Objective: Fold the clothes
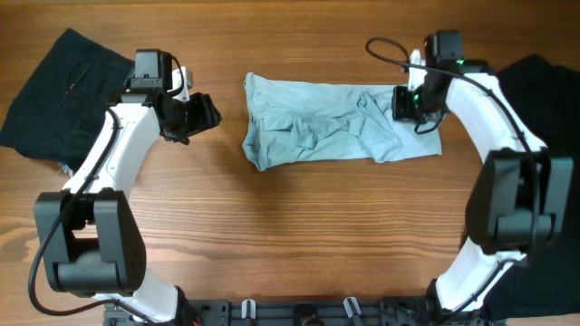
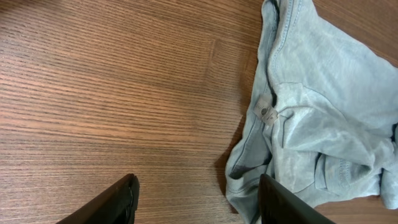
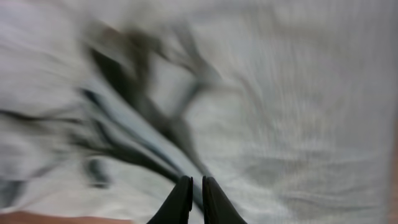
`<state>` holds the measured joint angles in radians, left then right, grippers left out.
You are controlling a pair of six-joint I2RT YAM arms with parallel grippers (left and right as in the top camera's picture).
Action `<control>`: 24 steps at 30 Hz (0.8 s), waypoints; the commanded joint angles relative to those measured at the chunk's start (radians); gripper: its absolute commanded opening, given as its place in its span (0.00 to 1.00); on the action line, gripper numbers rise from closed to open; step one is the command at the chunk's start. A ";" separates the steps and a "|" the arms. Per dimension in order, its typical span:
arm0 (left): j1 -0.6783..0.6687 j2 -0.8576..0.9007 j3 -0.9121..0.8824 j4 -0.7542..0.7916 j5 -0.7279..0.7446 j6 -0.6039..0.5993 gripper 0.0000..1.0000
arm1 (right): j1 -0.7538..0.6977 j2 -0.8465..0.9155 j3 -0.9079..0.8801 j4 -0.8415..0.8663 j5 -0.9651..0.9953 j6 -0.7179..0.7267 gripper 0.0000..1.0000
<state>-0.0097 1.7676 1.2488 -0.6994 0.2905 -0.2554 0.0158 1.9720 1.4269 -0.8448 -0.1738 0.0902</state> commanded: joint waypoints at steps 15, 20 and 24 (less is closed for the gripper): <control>0.007 0.007 0.010 0.000 0.016 0.017 0.62 | 0.060 0.003 -0.056 0.091 -0.636 -0.159 0.17; 0.007 0.007 0.010 0.000 0.016 0.016 0.62 | 0.004 -0.010 -0.060 0.120 -0.279 0.069 0.62; 0.007 0.007 0.010 0.000 0.016 0.016 0.62 | 0.022 0.015 -0.061 0.147 -0.267 0.070 0.89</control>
<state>-0.0097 1.7676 1.2488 -0.6994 0.2905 -0.2554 0.0113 1.9896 1.3525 -0.7116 -0.5102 0.1143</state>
